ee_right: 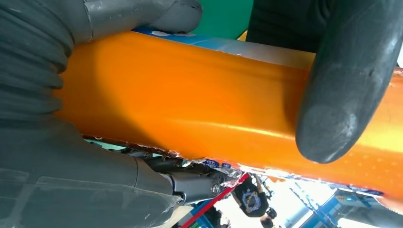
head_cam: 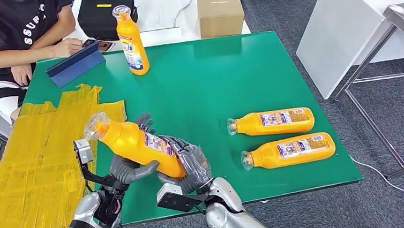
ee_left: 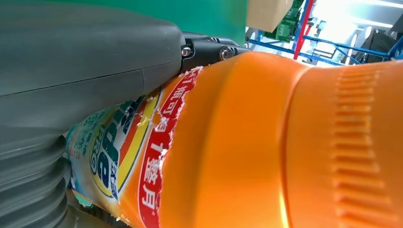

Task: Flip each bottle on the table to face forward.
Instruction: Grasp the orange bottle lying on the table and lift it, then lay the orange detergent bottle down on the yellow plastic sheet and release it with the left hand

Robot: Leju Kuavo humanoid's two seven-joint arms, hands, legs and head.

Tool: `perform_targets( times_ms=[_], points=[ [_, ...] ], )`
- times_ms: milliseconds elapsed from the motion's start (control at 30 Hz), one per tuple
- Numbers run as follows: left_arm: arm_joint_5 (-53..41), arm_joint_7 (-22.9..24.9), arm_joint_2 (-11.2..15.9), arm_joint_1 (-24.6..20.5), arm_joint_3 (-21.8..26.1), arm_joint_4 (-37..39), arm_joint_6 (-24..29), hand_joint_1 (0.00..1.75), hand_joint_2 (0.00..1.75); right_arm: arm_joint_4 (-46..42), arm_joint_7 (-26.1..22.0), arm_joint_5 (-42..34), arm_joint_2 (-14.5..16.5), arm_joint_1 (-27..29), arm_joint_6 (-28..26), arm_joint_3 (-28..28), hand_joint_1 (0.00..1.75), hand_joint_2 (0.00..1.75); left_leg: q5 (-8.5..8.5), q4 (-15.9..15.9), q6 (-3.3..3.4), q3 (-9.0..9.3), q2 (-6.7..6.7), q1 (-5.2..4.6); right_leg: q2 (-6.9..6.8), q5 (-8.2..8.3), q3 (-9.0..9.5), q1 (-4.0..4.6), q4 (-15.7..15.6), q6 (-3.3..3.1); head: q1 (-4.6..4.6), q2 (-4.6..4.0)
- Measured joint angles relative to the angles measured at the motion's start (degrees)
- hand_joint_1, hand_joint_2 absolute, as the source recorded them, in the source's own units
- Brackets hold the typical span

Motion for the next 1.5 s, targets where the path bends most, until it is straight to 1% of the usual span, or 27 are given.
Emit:
perform_targets(
  times_ms=[100,300,500,700,733,833,867,1167,1300,1500],
  points=[
    [0.56,-0.09,0.02,0.06,-0.02,0.17,-0.26,0.00,1.75,1.26,0.70,1.52,0.07,-0.68,-0.89,0.67,1.75,1.75,0.00,0.00,0.00,0.00,0.01,0.00,0.00,0.00,-0.01,0.00,0.00,0.00,0.01,0.00],
    [2.03,-0.28,0.02,0.43,-0.01,0.79,-1.29,0.00,1.75,5.65,2.16,5.98,0.71,-2.48,-5.12,2.22,1.75,1.75,0.00,0.00,0.00,0.00,0.03,0.01,0.01,0.00,-0.05,0.00,0.00,0.00,0.00,0.00],
    [2.81,-0.51,0.02,0.82,0.29,1.28,-1.45,0.00,1.75,8.68,2.54,6.73,1.30,-3.53,-5.45,3.05,1.75,1.75,0.00,0.00,0.00,-0.03,0.04,0.00,0.01,0.00,-0.10,0.00,0.00,0.00,-0.01,0.00],
    [2.82,-0.56,0.02,1.07,0.54,1.38,-1.44,0.00,1.75,9.76,2.54,6.70,1.44,-4.04,-5.45,3.54,1.75,1.75,0.00,0.00,0.00,-0.05,0.04,0.00,0.01,0.00,-0.12,0.00,0.00,0.00,-0.01,0.00],
    [2.82,-0.56,0.02,1.11,0.55,1.38,-1.44,0.41,1.75,9.82,2.54,6.71,1.45,-4.06,-5.45,3.56,1.75,1.75,0.00,0.00,0.00,-0.05,0.04,0.00,0.01,0.00,-0.12,0.00,0.00,0.00,-0.01,0.00],
    [2.95,-0.68,0.02,1.20,0.58,1.38,-1.36,1.71,1.75,10.01,2.57,6.71,1.54,-4.12,-5.45,3.59,1.75,1.75,0.00,0.00,0.00,-0.05,0.05,0.00,0.01,0.00,-0.13,0.00,0.00,0.00,-0.01,0.00],
    [3.13,-0.77,0.02,1.24,0.60,1.38,-1.20,1.75,1.75,10.06,2.63,6.72,1.56,-4.13,-5.45,3.60,1.75,1.75,0.00,0.00,0.00,-0.05,0.05,0.00,0.01,0.00,-0.13,0.00,0.00,0.00,-0.01,0.00],
    [4.31,-0.91,-0.16,1.56,0.77,1.38,0.72,1.75,1.75,10.34,2.97,6.75,1.67,-4.27,-5.46,3.80,1.75,1.75,0.00,0.00,0.00,-0.05,0.05,0.00,0.02,0.00,-0.14,0.00,0.00,0.00,0.01,0.00],
    [4.70,-0.91,-0.42,1.52,0.97,1.38,1.38,1.75,1.75,10.21,2.77,6.21,1.70,-4.06,-6.63,3.75,1.75,1.75,0.00,0.01,0.00,-0.05,0.05,0.00,0.02,0.00,-0.14,0.00,0.00,0.00,0.00,0.00],
    [4.85,-0.65,-1.03,1.33,1.33,1.32,2.43,1.75,1.75,8.39,2.31,5.27,1.50,-3.14,-6.93,3.06,1.74,1.75,0.00,0.01,0.00,-0.05,0.06,0.00,0.02,0.00,-0.14,0.00,0.00,0.00,0.01,0.00]
  ],
)
